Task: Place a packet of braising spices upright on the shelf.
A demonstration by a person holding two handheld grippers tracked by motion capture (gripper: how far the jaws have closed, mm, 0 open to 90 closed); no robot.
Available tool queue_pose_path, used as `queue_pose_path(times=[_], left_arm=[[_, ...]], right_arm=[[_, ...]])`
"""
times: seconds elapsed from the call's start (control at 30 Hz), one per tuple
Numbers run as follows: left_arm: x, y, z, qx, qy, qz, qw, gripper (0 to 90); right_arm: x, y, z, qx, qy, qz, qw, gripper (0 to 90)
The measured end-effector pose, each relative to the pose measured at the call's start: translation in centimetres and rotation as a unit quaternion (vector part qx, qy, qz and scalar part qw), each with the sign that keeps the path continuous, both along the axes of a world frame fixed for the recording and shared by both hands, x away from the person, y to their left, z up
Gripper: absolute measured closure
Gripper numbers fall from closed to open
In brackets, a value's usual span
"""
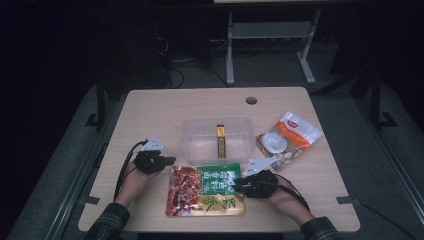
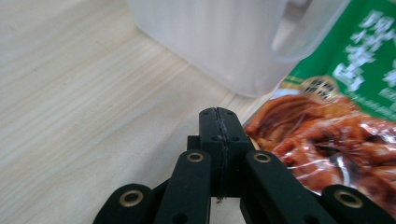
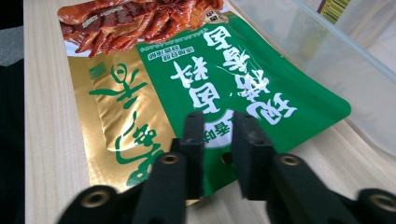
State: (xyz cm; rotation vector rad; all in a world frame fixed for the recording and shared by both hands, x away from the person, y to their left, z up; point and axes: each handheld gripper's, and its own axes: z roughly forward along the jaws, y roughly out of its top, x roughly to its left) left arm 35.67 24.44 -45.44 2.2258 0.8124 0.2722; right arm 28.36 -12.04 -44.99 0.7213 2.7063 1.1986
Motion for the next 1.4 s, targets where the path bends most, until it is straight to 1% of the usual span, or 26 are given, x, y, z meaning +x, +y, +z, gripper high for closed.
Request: queue_pose_path(times=[0.1,0.13,0.2,0.23,0.3,0.33,0.37,0.4,0.43,0.47,0.57,0.6,0.63,0.7,0.8,0.87,0.97,1.0,1.03,1.1,1.13,1.2,1.23,1.33,1.37,1.4], left_arm=[[0.5,-0.6,-0.3,0.008,0.002,-0.007,0.9999,89.9],[0.6,-0.8,-0.4,0.009,0.005,-0.009,0.9999,90.0],[0.7,-1.1,-0.6,0.015,0.015,-0.018,0.9996,90.0],[0.7,-1.3,-0.8,0.02,0.02,-0.023,0.9993,90.0],[0.5,-1.5,-0.8,0.015,0.026,-0.027,0.9992,90.0],[0.5,-1.5,-0.7,0.021,0.031,-0.034,0.9987,90.0],[0.5,-1.6,-0.7,0.02,0.03,-0.04,0.9985,90.0],[0.3,-1.7,-0.8,0.007,0.043,-0.043,0.9981,90.0],[-0.1,-1.9,-0.8,0.002,0.049,-0.054,0.9974,90.0],[-0.1,-1.9,-0.8,0.002,0.049,-0.054,0.9974,90.0],[-1.0,-2.2,-0.7,0.003,0.058,-0.071,0.9958,90.0],[-1.2,-2.2,-0.6,0.011,0.053,-0.077,0.9956,90.0],[-1.6,-2.1,-0.6,0.016,0.054,-0.083,0.995,90.0],[-1.6,-2.0,-0.6,0.011,0.059,-0.081,0.9949,90.0],[-2.0,-2.0,-0.6,0.011,0.062,-0.09,0.994,90.0],[-2.6,-2.2,-0.5,0.017,0.062,-0.098,0.9931,90.0],[-3.8,-2.4,-0.4,0.014,0.069,-0.107,0.9918,90.0],[-4.1,-2.5,-0.3,0.022,0.069,-0.114,0.9908,90.0],[-4.6,-2.6,-0.3,0.024,0.069,-0.117,0.9904,90.0],[-5.2,-2.8,-0.2,0.03,0.056,-0.121,0.9906,90.0],[-5.3,-2.8,0.0,0.023,0.048,-0.12,0.9914,89.9],[-5.3,-3.0,0.5,-0.004,0.033,-0.117,0.9926,89.6],[-5.3,-3.5,0.8,-0.017,0.027,-0.109,0.9935,75.1],[-5.6,-4.0,0.7,-0.013,0.022,-0.112,0.9934,61.2],[-5.6,-4.3,0.6,-0.007,0.02,-0.115,0.9932,56.3],[-5.7,-4.5,0.5,-0.004,0.018,-0.116,0.9931,56.3]], right_arm=[[0.2,-0.2,0.0,-0.002,-0.001,-0.001,1.0,61.9],[0.1,-0.2,0.0,0.003,0.004,-0.004,1.0,60.1],[0.1,-0.3,0.1,0.004,0.003,-0.007,1.0,56.5],[0.2,-0.5,0.1,0.007,0.0,-0.008,0.9999,55.6],[0.3,-0.6,0.1,0.008,-0.001,-0.01,0.9999,54.6],[0.3,-0.7,0.1,0.008,-0.001,-0.013,0.9999,54.4],[0.4,-0.8,0.1,0.012,-0.004,-0.012,0.9998,53.2],[0.4,-0.8,0.1,0.012,-0.004,-0.013,0.9998,53.2],[0.4,-0.9,0.2,0.012,-0.003,-0.014,0.9998,52.8],[0.4,-0.9,0.2,0.012,-0.003,-0.014,0.9998,52.8],[0.3,-0.9,0.2,0.012,-0.004,-0.017,0.9998,52.2],[0.3,-1.0,0.2,0.011,-0.004,-0.017,0.9998,51.8],[0.4,-1.0,0.2,0.014,-0.004,-0.018,0.9997,51.4],[0.4,-1.1,0.2,0.015,-0.004,-0.017,0.9997,51.1],[0.4,-1.1,0.2,0.013,-0.003,-0.019,0.9997,51.1],[0.3,-1.2,0.2,0.014,-0.004,-0.019,0.9997,50.9],[0.3,-1.3,0.2,0.016,-0.003,-0.022,0.9996,50.9],[0.3,-1.3,0.2,0.016,-0.002,-0.022,0.9996,50.8],[0.3,-1.4,0.2,0.015,-0.003,-0.022,0.9996,50.8],[0.3,-1.4,0.2,0.017,-0.002,-0.024,0.9996,49.9],[0.2,-1.5,0.3,0.018,-0.003,-0.024,0.9995,49.3],[0.2,-1.6,0.3,0.02,-0.003,-0.024,0.9995,47.2],[0.2,-1.8,0.3,0.022,-0.002,-0.028,0.9994,43.4],[0.3,-2.0,0.3,0.026,-0.003,-0.03,0.9992,39.3],[0.3,-2.3,0.3,0.029,-0.002,-0.034,0.999,38.0],[0.3,-2.3,0.3,0.029,-0.002,-0.034,0.999,38.0]])
